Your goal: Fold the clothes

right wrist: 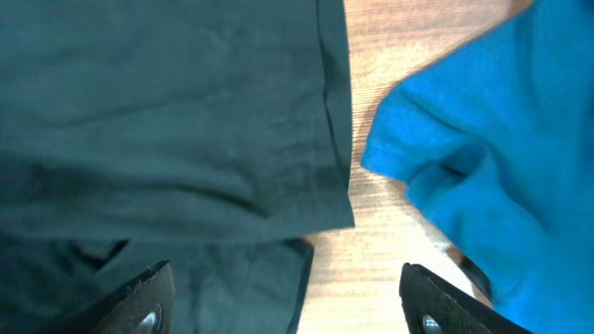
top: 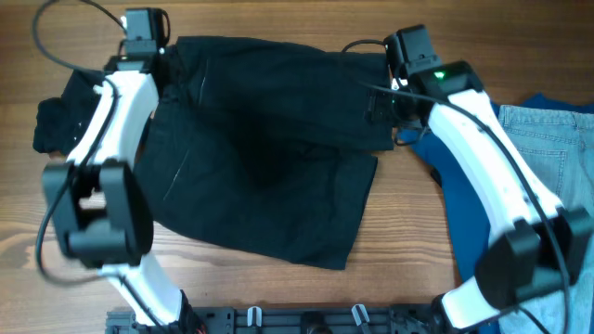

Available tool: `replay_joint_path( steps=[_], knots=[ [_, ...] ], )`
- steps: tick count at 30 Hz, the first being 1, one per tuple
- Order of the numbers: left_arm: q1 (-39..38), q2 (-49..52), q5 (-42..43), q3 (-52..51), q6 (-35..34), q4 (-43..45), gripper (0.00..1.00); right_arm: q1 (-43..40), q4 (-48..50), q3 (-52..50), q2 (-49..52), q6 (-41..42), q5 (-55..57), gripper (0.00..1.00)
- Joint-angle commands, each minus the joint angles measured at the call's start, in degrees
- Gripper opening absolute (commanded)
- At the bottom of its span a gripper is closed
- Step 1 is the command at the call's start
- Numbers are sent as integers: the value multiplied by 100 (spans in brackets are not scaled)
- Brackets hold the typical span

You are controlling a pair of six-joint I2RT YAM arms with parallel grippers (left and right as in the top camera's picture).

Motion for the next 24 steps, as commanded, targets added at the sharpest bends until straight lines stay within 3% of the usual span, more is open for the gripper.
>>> replay_joint_path(
  steps=[1, 4, 5, 7, 9, 15, 18, 20, 22, 24],
  knots=[
    [4, -1058, 175, 109, 81, -654, 57, -289, -35, -35, 721, 63, -144, 64],
    [4, -1541, 704, 107, 76, -1530, 52, -608, 57, -35, 1357, 48, -203, 59],
    [4, -1596, 953, 107, 76, -1834, 49, -765, 201, -35, 1539, 52, -304, 50],
    [4, -1587, 1088, 107, 76, -2238, 44, -1123, 400, -35, 1762, 52, -852, 21],
    [4, -1587, 1088, 107, 74, -2411, 42, -1381, 492, -37, 1915, 79, -1029, 12],
    [4, -1587, 1088, 107, 72, -2524, 41, -1696, 807, -136, 2428, 116, -780, 5],
    [4, -1587, 1086, 107, 74, -2699, 41, -2138, 437, -118, 2492, 533, 944, 4],
    [4, -1587, 1086, 107, 74, -2787, 42, -2520, 229, -7, 2463, 557, 1222, 4],
    [4, -1587, 1086, 107, 74, -2817, 42, -3016, 127, 175, 2387, 481, 949, 4],
    [4, -1587, 1086, 107, 72, -2782, 50, -3362, 273, 354, 2284, -70, -149, 5]
  ],
)
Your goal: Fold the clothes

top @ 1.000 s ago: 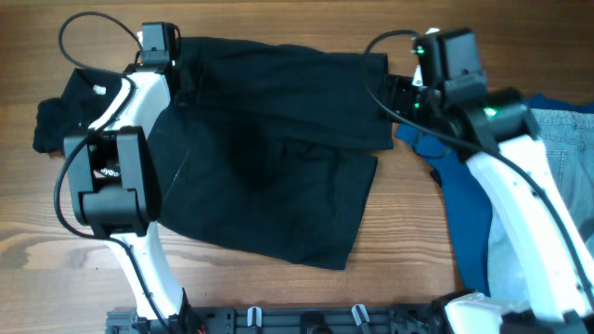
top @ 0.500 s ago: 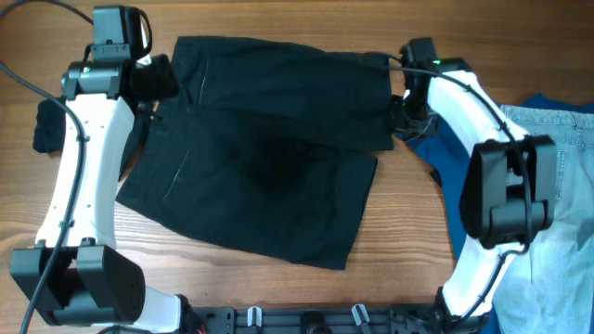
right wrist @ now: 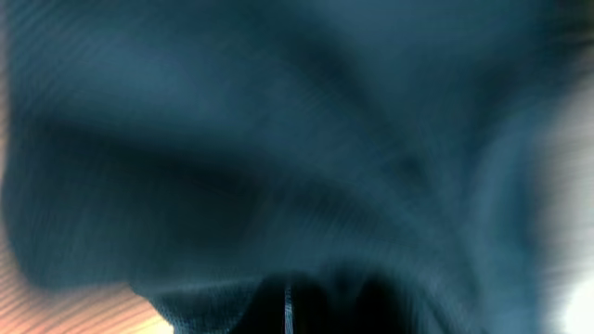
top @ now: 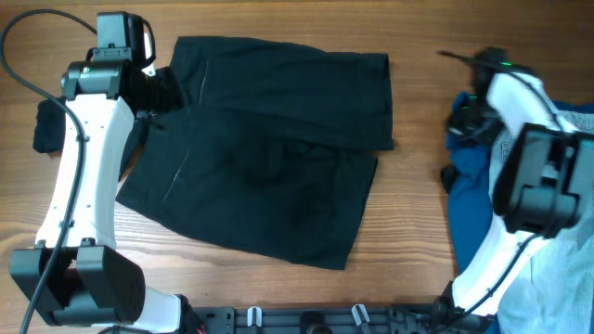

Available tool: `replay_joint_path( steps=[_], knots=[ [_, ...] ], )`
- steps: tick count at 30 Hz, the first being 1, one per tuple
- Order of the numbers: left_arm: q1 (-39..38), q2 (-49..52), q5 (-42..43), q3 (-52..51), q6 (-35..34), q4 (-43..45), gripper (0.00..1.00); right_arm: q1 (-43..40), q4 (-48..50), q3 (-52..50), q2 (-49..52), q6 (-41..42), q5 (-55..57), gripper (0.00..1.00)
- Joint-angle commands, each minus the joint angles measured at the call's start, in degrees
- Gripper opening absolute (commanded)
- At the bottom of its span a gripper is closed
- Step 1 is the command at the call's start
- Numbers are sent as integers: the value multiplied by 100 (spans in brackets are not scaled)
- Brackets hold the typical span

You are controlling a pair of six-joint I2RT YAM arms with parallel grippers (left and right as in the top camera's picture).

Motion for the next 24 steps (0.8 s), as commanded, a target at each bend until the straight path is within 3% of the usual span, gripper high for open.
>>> replay_joint_path(
  steps=[1, 2, 3, 5, 11, 15, 17, 21, 24],
  knots=[
    [4, -50, 68, 22, 39, 48, 55, -660, 446, 356, 44, -1707, -2253, 19],
    [4, -50, 68, 22, 42, 52, 58, -691, 599, 413, -24, -2409, -3340, 35],
    [4, -50, 68, 22, 42, 55, 59, -686, 721, 450, -103, -2881, -4229, 44],
    [4, -50, 68, 22, 42, 57, 61, -470, 1213, 466, -251, -2712, -5217, 50],
    [4, -50, 70, 22, 42, 39, 63, 688, 1386, 411, -234, -2079, -3987, 42],
    [4, -50, 72, 22, 39, -2, 63, 1460, 1161, 389, -190, -1652, -2321, 68],
    [4, -50, 70, 22, 42, 2, 64, 1703, 1794, 378, -107, -1405, -1462, 69],
    [4, -50, 149, 22, 39, -35, 64, 1755, 3056, 378, 162, -1008, -1364, 70],
    [-66, -50, 214, 22, 42, 50, 65, 1735, 4310, 378, 391, -1025, -1912, 71]
  ],
)
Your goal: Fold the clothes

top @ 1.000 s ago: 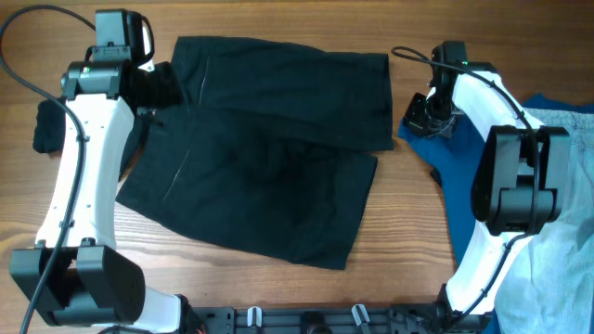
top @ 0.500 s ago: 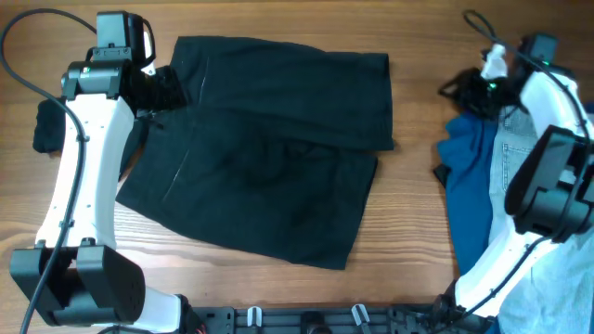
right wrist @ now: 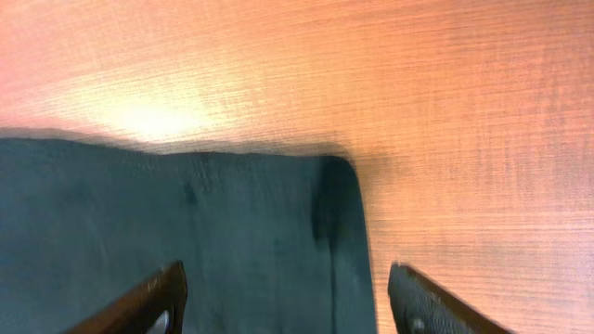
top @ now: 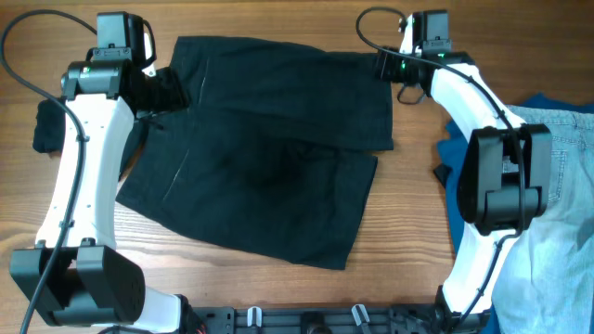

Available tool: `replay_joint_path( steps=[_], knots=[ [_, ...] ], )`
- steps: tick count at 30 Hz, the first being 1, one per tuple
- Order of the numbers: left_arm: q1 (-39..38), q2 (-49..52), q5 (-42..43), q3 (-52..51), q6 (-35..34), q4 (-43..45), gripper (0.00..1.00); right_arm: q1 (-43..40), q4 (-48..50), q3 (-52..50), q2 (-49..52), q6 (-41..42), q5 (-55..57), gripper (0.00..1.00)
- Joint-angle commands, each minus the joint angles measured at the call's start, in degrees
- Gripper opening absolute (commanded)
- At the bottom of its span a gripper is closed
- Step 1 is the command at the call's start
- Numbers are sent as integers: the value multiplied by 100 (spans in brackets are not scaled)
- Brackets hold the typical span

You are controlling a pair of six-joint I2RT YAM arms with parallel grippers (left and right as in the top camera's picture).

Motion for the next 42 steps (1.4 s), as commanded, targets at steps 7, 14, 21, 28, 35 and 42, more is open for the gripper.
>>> replay_joint_path(
  steps=[7, 14, 21, 28, 35, 42],
  knots=[
    [-188, -50, 133, 22, 31, 118, 67, -24, 1438, 57, 964, 678, -293, 74],
    [-203, -50, 133, 22, 31, 116, 69, -160, 1838, 267, 876, 734, -1025, 4],
    [-203, -50, 136, 22, 31, 116, 69, -632, 3414, 560, 813, 1648, -1401, 25],
    [-203, -50, 131, 22, 61, 114, 72, -1071, 1696, 560, 442, 778, -2144, 100],
    [-203, -50, 111, 22, 184, -15, 73, -1300, -1657, 560, -680, -297, -2006, 99],
    [-197, 13, 109, 7, 481, -745, 70, -1043, -4503, -76, -715, -807, -1744, 59]
  ],
)
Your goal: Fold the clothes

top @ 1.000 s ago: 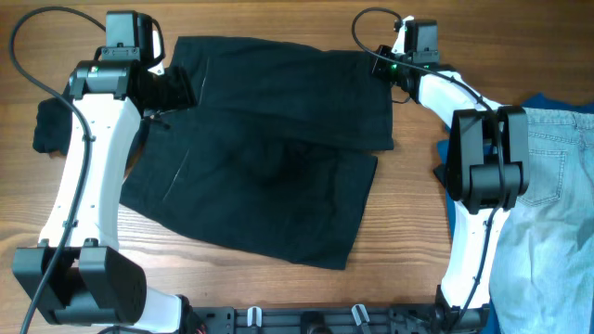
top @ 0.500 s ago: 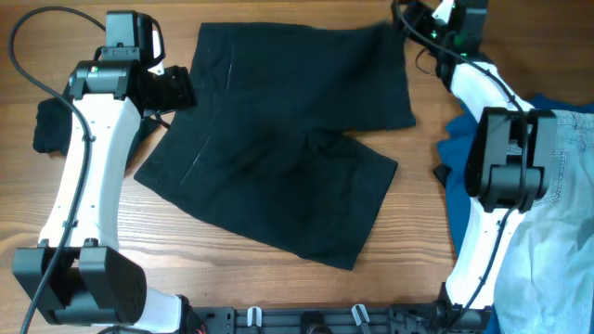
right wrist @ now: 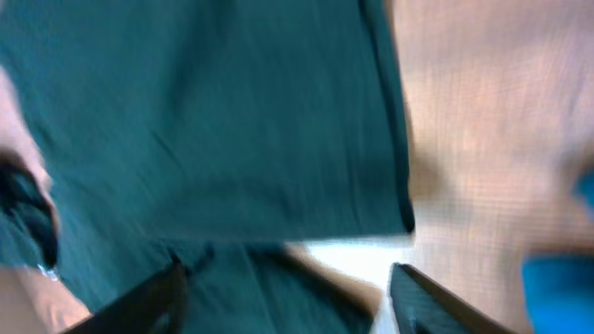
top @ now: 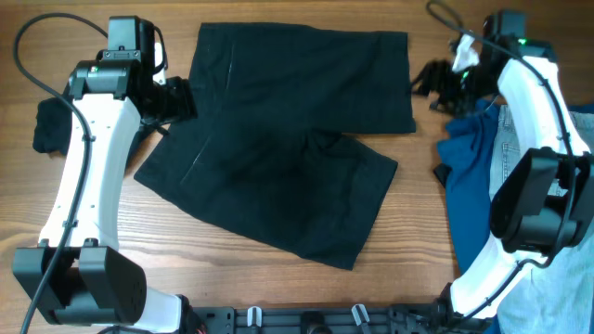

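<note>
Black shorts (top: 278,139) lie spread on the wooden table (top: 278,297), their upper half folded over, with one leg reaching toward the front. My left gripper (top: 173,99) sits at the shorts' left edge, apparently shut on bunched cloth there. My right gripper (top: 434,82) hangs just right of the shorts' top right corner. The blurred right wrist view shows the right gripper (right wrist: 288,311) open, nothing between its fingers (right wrist: 158,297), over the shorts' hem (right wrist: 278,139) and bare wood.
A blue garment (top: 473,176) lies under the right arm at the right, with pale denim jeans (top: 580,186) beyond it. A small black cloth (top: 51,125) lies at the far left. A black rail (top: 306,320) runs along the front edge.
The shorts have shifted a little to the right and lie flatter. My right gripper has moved from the shorts' top right corner to the wood just right of it, still open. The left gripper shifted slightly right.
Both grippers were at the shorts' top corners, the right one open over the hem. Then the right arm was over the blue garment at the right. Then it was back at the top right corner, open. Now it hangs beside that corner and the shorts lie further right.
</note>
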Available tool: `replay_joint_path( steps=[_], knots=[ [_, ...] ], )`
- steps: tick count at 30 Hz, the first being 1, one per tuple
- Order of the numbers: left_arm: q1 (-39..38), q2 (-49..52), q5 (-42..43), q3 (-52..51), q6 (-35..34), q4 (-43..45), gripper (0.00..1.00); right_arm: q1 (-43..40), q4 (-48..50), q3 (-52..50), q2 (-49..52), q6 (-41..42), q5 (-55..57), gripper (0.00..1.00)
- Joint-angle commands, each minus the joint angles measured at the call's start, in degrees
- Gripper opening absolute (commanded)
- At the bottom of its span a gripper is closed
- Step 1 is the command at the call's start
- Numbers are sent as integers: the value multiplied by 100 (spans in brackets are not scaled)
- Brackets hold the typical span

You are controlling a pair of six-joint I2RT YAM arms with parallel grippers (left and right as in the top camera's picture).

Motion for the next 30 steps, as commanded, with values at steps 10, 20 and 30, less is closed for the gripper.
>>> replay_joint_path(
  steps=[10, 20, 30],
  knots=[
    [-22, 127, 63, -1069, 264, -39, 71, 509, 293, -2194, 101, -634, 358, 54],
    [-22, 138, 68, -3215, 243, 2288, 46, 341, 181, -1755, 59, -245, 1513, 4],
    [-22, 146, 66, -3547, 243, 2791, 44, 363, 411, -1840, -151, -966, 483, 67]
  ],
)
